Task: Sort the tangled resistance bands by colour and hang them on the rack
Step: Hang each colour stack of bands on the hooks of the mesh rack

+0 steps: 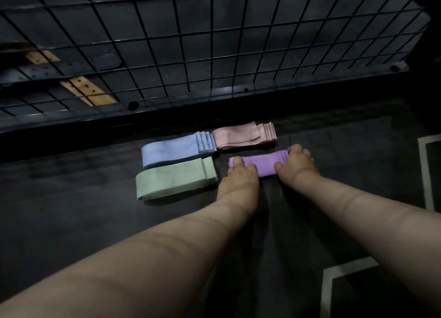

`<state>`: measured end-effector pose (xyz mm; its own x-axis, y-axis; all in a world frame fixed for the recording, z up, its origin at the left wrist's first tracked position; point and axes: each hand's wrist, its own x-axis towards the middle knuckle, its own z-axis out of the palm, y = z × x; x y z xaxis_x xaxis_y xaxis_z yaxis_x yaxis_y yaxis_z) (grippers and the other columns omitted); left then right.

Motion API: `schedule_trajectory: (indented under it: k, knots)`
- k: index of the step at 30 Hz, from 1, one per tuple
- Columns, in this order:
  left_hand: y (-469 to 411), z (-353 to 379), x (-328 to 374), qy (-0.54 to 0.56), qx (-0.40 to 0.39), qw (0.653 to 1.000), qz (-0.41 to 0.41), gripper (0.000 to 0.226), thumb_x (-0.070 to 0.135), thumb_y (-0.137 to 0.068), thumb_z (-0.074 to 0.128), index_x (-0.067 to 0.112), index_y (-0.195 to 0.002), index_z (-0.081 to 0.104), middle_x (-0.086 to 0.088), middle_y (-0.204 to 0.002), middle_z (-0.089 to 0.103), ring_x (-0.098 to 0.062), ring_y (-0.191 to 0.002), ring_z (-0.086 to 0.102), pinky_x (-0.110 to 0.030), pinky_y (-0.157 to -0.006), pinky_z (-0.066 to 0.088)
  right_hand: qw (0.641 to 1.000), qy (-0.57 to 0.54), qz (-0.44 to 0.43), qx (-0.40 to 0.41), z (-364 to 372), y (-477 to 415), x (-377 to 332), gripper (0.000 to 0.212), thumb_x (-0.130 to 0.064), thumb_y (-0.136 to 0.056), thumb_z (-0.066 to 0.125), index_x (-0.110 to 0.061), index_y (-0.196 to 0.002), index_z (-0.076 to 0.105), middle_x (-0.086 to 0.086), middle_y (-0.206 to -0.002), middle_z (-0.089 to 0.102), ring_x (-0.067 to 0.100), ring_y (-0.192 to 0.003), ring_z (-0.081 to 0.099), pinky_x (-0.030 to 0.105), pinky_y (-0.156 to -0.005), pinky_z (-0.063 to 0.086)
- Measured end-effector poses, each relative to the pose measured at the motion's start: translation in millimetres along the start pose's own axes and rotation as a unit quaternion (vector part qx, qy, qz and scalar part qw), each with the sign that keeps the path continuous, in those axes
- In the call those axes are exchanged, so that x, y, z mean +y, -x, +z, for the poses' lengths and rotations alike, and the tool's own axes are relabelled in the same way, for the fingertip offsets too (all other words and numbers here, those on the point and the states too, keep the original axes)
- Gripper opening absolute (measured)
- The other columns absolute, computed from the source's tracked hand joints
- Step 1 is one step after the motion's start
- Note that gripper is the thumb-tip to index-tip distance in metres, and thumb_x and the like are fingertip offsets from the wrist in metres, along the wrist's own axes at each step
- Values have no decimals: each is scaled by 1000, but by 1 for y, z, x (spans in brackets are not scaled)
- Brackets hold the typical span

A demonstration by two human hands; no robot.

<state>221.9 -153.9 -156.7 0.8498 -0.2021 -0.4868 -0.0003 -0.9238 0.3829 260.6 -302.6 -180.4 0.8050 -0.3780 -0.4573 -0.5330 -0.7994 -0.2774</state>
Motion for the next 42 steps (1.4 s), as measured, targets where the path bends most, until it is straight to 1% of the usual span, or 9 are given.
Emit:
schedule_trajectory:
  k: [3,6,11,14,17,24,28,33,42]
  knots:
    - [5,-1,-5,4,8,999,47,42,9,-96,54,13,-136,45,-13,-144,28,-38,-123,49,-47,-96,47,996,31,-37,72,-2,13,-9,56,-30,-87,65,-9,-135,43,17,-143,32,38,-131,35,44,-110,31]
    - [15,-10,-12,28,-6,996,79,46,17,-96,54,15,-140,43,-10,-139,33,-36,-121,52,-46,-96,48,977,20,-171,127,0,33,-23,48,-24,-85,65,-11,-129,50,14,-138,36,35,-126,37,43,-106,29]
    - [43,-48,-46,-1,9,996,84,45,26,-96,55,14,-139,46,-8,-133,40,-31,-120,53,-42,-94,46,963,-76,-256,47,18,64,-65,33,-17,-90,61,-7,-121,55,16,-129,45,33,-121,46,39,-108,35]
    - [63,-75,-95,-13,24,999,38,37,31,-95,56,21,-129,49,-4,-133,41,-31,-115,56,-40,-90,46,965,-105,-239,-28,31,82,-94,32,-24,-94,60,-6,-121,54,15,-126,45,33,-115,52,38,-106,40]
    - [77,-92,-144,18,76,995,-62,40,32,-90,61,27,-127,46,0,-133,39,-28,-114,56,-39,-92,48,981,-47,-169,-84,41,95,-117,51,-40,-96,58,-7,-132,45,15,-136,40,34,-126,45,40,-105,40]
    - [63,-81,-207,104,78,977,-169,86,40,-68,89,21,-137,42,-4,-137,37,-28,-127,48,-40,-108,43,991,-12,-54,-123,56,92,-142,71,-49,-94,61,-6,-144,36,18,-149,39,36,-136,42,40,-108,37]
    - [56,-76,-209,119,32,986,-112,93,38,-66,92,22,-143,43,-1,-138,40,-21,-126,48,-30,-107,40,991,-6,-55,-123,61,89,-142,73,-49,-94,60,-4,-145,36,20,-148,40,37,-135,42,40,-108,38]
    - [51,-69,-214,83,58,991,-89,71,31,-75,82,27,-138,50,1,-136,47,-23,-124,52,-37,-106,45,991,12,-49,-122,69,91,-144,80,-51,-92,61,-2,-147,30,22,-149,35,39,-135,42,41,-106,39]
    - [50,-65,-219,98,51,994,-24,70,36,-75,81,33,-137,48,3,-136,51,-21,-122,54,-39,-103,47,992,5,-45,-120,71,86,-137,78,-51,-96,58,-3,-149,30,21,-150,33,42,-134,43,43,-105,39]
